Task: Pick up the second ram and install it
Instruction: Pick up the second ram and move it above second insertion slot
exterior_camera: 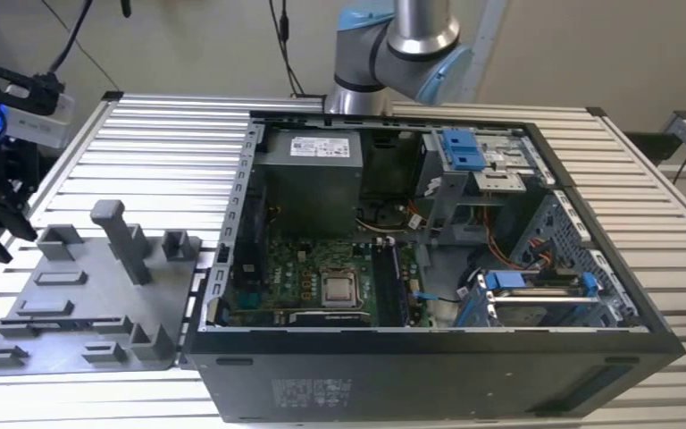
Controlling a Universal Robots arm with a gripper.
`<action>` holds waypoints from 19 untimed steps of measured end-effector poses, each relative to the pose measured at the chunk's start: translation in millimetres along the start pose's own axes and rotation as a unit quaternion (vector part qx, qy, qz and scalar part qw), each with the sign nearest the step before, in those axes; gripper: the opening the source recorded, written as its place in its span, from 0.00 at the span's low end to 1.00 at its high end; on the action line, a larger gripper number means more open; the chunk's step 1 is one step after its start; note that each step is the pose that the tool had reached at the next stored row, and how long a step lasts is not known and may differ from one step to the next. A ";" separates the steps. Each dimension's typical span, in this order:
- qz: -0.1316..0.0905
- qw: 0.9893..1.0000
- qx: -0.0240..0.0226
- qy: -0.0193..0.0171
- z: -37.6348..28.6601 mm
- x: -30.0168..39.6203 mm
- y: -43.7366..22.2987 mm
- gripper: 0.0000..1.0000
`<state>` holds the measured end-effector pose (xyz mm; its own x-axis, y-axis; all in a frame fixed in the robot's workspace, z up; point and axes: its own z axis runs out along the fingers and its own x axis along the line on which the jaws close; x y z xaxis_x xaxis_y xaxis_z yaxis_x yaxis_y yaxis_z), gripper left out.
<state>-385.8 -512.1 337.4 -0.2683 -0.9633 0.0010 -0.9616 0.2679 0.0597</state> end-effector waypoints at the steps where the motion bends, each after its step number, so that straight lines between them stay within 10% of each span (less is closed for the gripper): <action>1: 0.000 1.000 0.000 0.000 0.6 0.0 0.0 0.36; 19: 0.000 1.000 0.000 0.000 15.4 0.0 -0.7 0.36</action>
<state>-386.0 -512.0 322.0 -0.2676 -0.9635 0.0010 -0.9618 0.2672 0.0596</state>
